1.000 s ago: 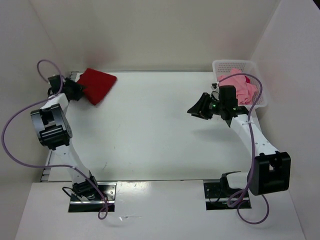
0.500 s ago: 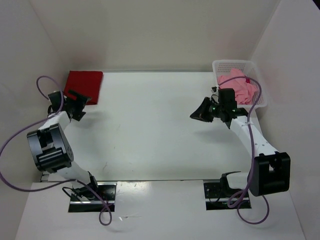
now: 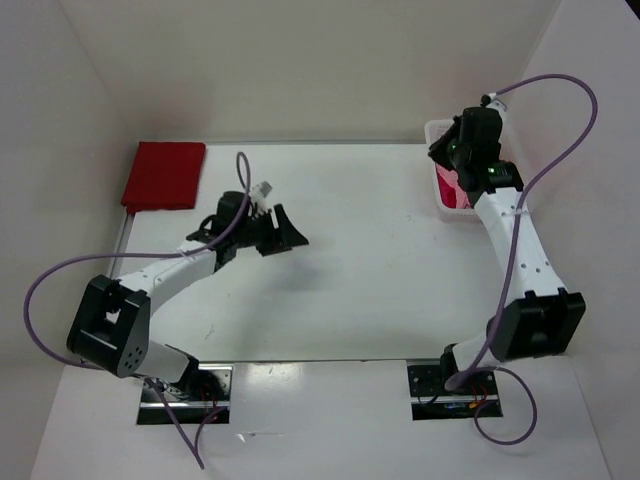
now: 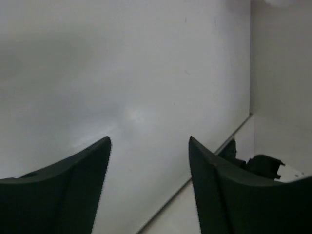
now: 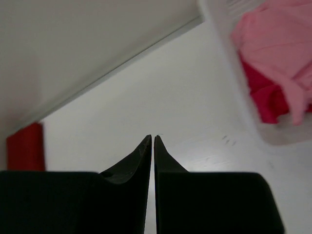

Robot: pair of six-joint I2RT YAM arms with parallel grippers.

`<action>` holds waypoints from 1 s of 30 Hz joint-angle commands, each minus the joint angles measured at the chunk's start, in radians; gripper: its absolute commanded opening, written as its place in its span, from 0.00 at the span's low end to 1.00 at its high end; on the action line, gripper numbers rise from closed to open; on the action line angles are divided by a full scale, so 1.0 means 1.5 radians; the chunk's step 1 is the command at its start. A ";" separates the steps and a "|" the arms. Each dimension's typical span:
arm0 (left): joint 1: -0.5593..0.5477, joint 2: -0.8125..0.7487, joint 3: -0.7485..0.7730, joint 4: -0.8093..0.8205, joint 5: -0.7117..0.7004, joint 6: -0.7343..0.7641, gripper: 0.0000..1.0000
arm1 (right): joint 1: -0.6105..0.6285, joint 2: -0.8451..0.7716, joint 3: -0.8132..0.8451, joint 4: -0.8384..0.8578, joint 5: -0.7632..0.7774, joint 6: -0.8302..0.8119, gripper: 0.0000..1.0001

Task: Fold and stack the t-shirts
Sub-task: Grab crumpled tshirt from bin with the right arm

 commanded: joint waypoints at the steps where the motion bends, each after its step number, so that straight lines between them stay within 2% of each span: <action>1: -0.053 -0.001 -0.034 0.026 0.016 -0.010 0.65 | -0.059 0.082 0.043 -0.045 0.202 -0.014 0.09; 4: -0.103 -0.001 -0.040 0.020 0.016 -0.010 0.55 | -0.120 0.155 0.083 -0.058 0.216 -0.029 0.09; 9: -0.111 -0.021 -0.063 0.014 0.030 -0.002 0.55 | -0.171 0.265 0.138 -0.067 0.202 -0.008 0.16; 12: -0.111 -0.035 -0.071 0.020 0.044 -0.002 0.58 | -0.181 0.305 0.151 -0.047 0.218 0.013 0.32; 18: -0.111 -0.048 -0.078 0.006 0.057 0.011 0.66 | -0.194 0.390 0.188 -0.039 0.238 0.069 0.51; 23: -0.111 -0.034 -0.071 0.006 0.063 0.011 0.69 | -0.200 0.461 0.244 -0.029 0.210 0.086 0.53; 25: -0.111 -0.027 -0.071 0.006 0.063 0.011 0.69 | -0.206 0.486 0.272 -0.040 0.210 0.086 0.49; 27: -0.111 -0.021 -0.071 0.006 0.057 0.011 0.70 | -0.206 0.503 0.272 -0.040 0.202 0.080 0.44; 30: -0.111 -0.015 -0.064 0.000 0.057 0.005 0.70 | -0.206 0.497 0.272 -0.013 0.196 0.080 0.29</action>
